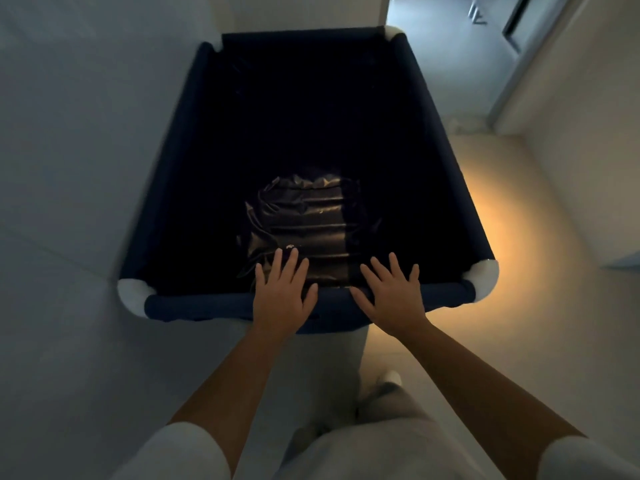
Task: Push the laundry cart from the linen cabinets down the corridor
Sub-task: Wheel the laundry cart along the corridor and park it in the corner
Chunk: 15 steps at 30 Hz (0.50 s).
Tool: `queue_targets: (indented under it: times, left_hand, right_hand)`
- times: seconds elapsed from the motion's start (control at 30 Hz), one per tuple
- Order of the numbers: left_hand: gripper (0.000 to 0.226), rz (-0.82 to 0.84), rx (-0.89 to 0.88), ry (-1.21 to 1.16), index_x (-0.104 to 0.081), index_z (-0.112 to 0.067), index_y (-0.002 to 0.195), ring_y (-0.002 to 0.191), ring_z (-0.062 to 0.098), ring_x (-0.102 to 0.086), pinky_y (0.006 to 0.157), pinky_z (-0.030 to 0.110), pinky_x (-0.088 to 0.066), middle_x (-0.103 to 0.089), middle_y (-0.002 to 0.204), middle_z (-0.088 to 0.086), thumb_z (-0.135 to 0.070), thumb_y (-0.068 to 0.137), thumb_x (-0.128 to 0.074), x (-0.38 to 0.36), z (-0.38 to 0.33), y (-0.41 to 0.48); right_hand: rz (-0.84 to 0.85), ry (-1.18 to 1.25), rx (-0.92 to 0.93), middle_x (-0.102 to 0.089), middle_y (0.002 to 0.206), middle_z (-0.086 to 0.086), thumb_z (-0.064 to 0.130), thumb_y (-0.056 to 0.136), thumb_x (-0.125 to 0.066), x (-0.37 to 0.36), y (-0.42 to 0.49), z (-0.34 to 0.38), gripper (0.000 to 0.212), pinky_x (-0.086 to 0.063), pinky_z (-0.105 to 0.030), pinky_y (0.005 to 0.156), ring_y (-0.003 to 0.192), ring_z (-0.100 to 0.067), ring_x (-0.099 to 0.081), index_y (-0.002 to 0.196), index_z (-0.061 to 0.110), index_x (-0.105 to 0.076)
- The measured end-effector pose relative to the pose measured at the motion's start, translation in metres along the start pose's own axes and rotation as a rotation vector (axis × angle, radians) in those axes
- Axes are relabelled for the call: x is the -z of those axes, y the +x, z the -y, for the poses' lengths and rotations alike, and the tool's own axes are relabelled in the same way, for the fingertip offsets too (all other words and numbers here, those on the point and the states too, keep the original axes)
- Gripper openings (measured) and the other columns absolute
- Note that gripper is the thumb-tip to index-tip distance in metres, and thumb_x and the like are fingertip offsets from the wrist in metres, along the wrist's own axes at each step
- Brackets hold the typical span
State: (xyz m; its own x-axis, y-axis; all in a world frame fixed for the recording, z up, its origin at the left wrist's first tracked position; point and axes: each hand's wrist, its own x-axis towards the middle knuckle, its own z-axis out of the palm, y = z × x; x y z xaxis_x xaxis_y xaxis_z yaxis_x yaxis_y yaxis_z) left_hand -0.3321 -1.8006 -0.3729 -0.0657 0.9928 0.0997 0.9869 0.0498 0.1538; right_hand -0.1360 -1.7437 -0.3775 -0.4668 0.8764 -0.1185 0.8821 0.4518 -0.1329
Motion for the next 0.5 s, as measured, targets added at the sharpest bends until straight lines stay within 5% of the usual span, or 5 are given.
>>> queue_targets:
  times: [0.5]
  left_hand:
    - [0.053, 0.105, 0.035, 0.031, -0.032, -0.017, 0.141, 0.139, 0.035, -0.021, 0.101, 0.067, -0.022, -0.03, 0.15, 0.011, -0.04, 0.094, -0.04, -0.011, 0.015, 0.05]
  right_hand:
    - [-0.065, -0.02, 0.026, -0.03, 0.15, -0.009, 0.052, 0.092, -0.028, 0.009, 0.052, -0.008, 0.061, -0.012, -0.063, 0.107, 0.14, -0.041, -0.012, 0.141, 0.017, -0.032]
